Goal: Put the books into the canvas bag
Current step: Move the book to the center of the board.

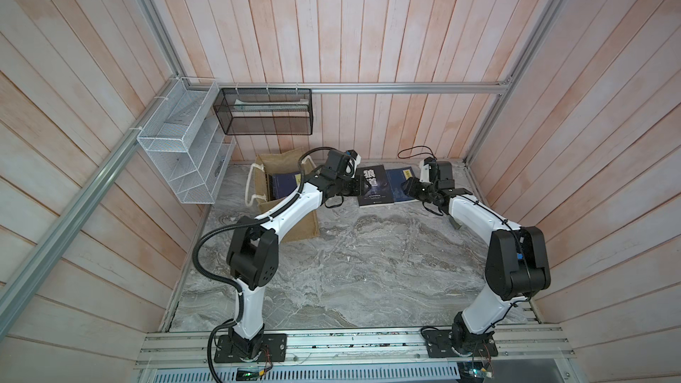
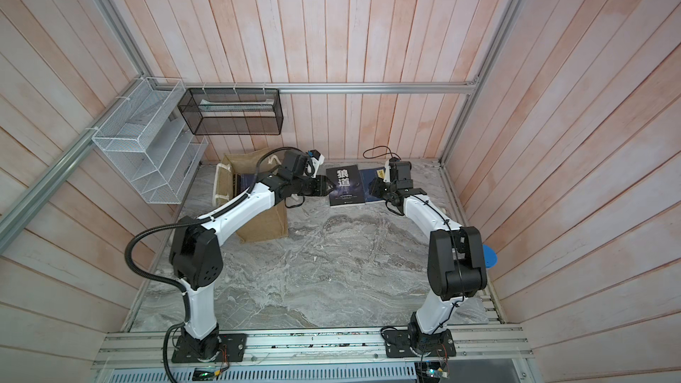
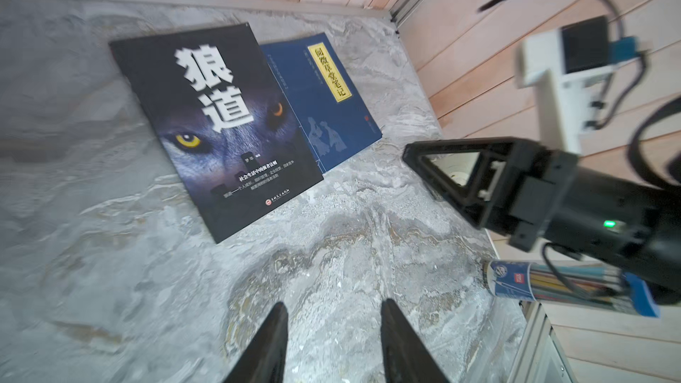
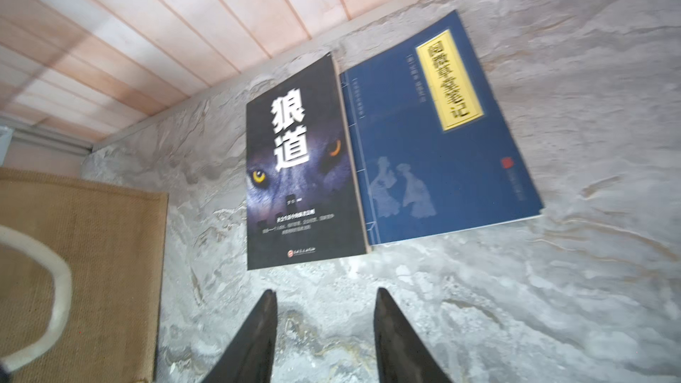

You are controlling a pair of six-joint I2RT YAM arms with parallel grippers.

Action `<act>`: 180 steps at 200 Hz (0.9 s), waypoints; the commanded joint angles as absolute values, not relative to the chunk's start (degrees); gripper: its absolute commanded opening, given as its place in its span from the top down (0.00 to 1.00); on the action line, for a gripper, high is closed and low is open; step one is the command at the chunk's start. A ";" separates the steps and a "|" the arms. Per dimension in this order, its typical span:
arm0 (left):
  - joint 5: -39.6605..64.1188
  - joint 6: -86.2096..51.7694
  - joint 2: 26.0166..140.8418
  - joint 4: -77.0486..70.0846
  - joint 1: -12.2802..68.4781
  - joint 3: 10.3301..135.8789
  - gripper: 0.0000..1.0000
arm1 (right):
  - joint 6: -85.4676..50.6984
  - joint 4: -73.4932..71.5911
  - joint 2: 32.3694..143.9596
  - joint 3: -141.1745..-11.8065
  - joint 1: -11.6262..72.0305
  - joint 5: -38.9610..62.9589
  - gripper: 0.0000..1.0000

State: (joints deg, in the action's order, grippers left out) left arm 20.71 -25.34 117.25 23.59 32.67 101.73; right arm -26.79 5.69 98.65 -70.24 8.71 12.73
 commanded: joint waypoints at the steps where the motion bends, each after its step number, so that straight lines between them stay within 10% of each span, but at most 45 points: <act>1: 20.31 -29.53 122.02 20.30 31.94 105.98 0.55 | -27.11 1.33 102.18 -71.98 8.27 14.28 0.54; 180: 25.79 -39.63 144.38 13.07 25.29 115.03 0.51 | -24.18 10.31 132.25 -99.05 11.11 17.10 0.62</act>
